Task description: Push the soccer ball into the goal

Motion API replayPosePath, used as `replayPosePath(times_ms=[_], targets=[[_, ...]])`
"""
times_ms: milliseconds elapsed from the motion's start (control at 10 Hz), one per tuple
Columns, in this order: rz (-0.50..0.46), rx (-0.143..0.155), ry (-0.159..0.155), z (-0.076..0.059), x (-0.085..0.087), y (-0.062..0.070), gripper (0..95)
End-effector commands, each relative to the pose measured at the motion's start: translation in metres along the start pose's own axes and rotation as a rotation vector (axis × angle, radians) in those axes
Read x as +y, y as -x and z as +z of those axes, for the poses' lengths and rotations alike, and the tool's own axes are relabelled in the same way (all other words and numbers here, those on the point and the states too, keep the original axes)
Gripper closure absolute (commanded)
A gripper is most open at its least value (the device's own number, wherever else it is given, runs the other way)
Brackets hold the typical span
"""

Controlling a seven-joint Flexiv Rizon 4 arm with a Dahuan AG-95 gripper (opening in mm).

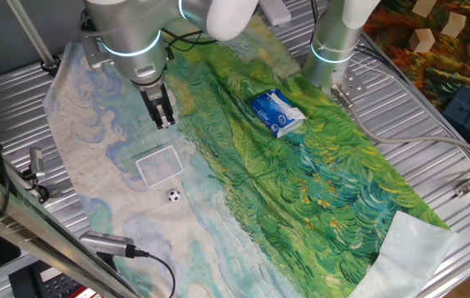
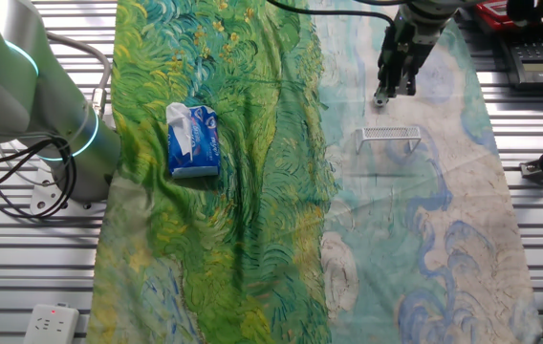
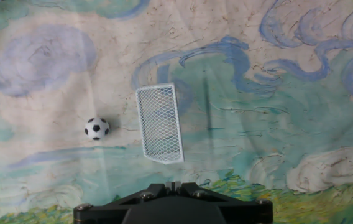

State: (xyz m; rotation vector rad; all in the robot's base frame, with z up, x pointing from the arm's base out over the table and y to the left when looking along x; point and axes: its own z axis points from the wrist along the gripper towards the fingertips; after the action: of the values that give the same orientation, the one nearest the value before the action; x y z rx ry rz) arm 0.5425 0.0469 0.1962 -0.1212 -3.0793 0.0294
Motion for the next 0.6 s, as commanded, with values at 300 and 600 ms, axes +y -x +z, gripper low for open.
replayPosePath(times_ms=[300, 600], targets=[[0.004, 0.002, 0.001, 0.0002, -0.0001, 0.0004, 95.0], [0.0, 0.005, 0.003, 0.0003, -0.0001, 0.0004, 95.0]])
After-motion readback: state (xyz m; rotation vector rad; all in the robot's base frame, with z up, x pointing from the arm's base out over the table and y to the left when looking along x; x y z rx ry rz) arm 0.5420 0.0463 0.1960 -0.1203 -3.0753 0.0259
